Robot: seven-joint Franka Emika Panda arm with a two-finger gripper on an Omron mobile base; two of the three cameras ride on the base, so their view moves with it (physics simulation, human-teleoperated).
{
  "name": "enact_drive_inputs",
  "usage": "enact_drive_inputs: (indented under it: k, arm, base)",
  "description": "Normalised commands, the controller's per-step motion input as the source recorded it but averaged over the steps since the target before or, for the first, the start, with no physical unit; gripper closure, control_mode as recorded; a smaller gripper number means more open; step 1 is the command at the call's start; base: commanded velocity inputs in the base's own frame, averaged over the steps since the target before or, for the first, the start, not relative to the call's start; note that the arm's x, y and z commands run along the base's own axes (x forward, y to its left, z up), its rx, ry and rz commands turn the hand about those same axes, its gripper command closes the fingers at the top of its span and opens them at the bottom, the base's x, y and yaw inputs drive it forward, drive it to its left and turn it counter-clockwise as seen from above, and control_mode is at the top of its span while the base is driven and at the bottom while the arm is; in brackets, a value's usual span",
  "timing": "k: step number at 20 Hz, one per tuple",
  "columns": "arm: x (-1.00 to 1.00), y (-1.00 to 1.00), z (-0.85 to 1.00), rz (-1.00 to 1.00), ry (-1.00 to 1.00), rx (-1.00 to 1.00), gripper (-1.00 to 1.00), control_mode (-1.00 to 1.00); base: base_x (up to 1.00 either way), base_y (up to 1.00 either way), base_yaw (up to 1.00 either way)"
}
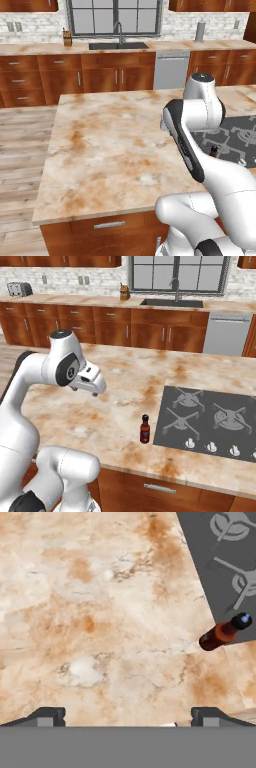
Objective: Take 2 condiments from the cabinet and move them on the counter near the stove.Make sure the condiments are lined up with each other, next to each other.
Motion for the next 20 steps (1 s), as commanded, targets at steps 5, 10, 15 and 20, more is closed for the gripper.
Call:
enact_drive_inputs:
  k: [5, 10, 15, 20]
  arm:
    - [-0.30, 0.16, 0.28, 0.00, 0.07, -0.09, -1.00, -1.00]
    - [-0.06, 0.14, -0.02, 0.00, 0.06, -0.07, -1.00, 1.00]
    - [0.00, 0.00, 0.00, 0.00, 0.00, 0.00, -1.00, 1.00]
    - [0.00, 0.00, 0.00, 0.00, 0.00, 0.00, -1.00, 1.00]
  base:
    - [0.00, 0.00, 0.00]
    - [-0.04, 0.01, 0.00]
    - [-0.93, 0.11, 0.04]
    - [-0.86, 0.44, 0.53]
